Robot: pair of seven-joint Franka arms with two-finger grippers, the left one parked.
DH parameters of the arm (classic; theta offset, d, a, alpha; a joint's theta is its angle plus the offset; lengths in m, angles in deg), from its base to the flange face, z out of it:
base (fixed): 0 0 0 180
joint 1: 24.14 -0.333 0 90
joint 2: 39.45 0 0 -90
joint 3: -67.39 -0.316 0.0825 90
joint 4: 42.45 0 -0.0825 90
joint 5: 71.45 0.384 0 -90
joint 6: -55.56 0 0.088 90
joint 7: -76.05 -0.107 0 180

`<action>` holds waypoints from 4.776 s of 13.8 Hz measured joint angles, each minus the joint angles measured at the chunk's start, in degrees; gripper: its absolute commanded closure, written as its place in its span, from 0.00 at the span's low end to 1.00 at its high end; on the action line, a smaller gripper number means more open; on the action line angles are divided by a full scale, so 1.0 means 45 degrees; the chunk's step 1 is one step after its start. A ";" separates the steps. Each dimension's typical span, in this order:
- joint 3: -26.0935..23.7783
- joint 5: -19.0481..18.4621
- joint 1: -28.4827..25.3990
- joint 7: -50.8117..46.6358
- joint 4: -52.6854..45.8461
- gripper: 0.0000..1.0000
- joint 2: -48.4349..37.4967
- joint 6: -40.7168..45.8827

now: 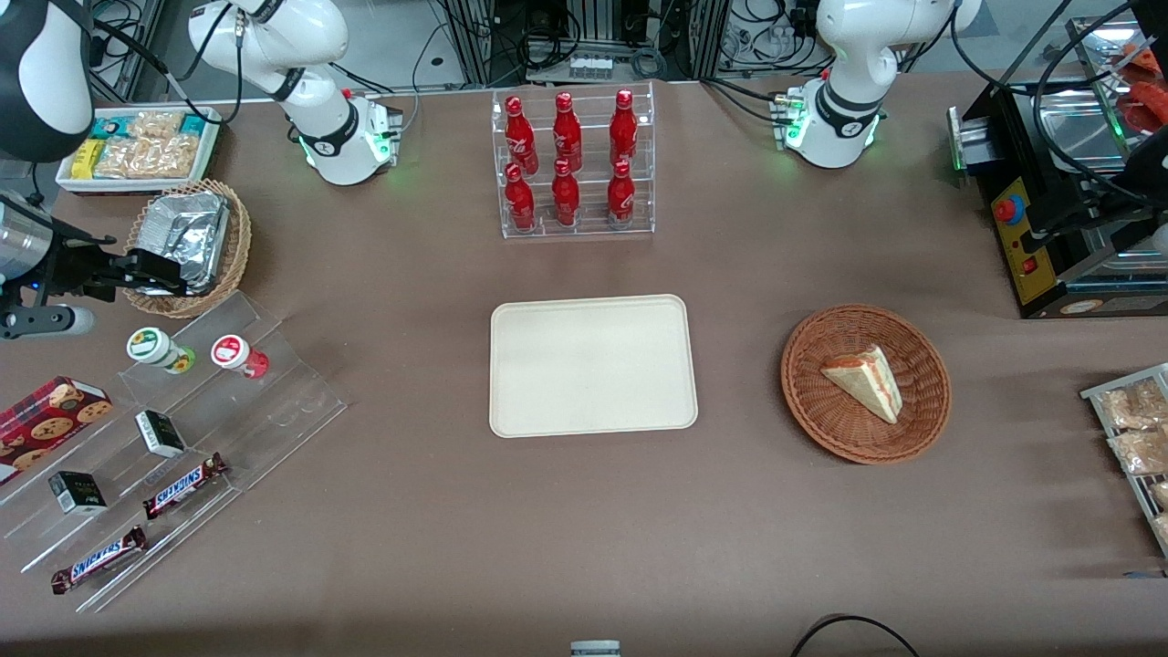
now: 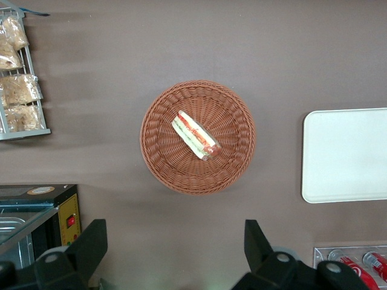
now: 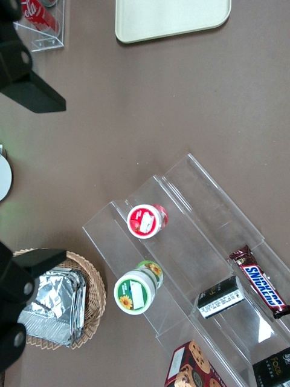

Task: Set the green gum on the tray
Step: 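Move the right gripper down to the green-lidded gum canister on the stand, then close the right gripper around the green gum canister, then lift the gum canister and carry it over the cream tray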

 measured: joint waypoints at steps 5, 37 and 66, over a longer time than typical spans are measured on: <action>0.0000 0.0000 0.0000 0.0000 0.0009 0.00 0.0069 -0.0126; 0.0245 -0.0001 0.2907 1.1879 0.5914 0.00 0.0337 -0.8285; 0.0008 -0.0030 -0.0746 0.7944 0.3730 1.00 0.0067 -0.5089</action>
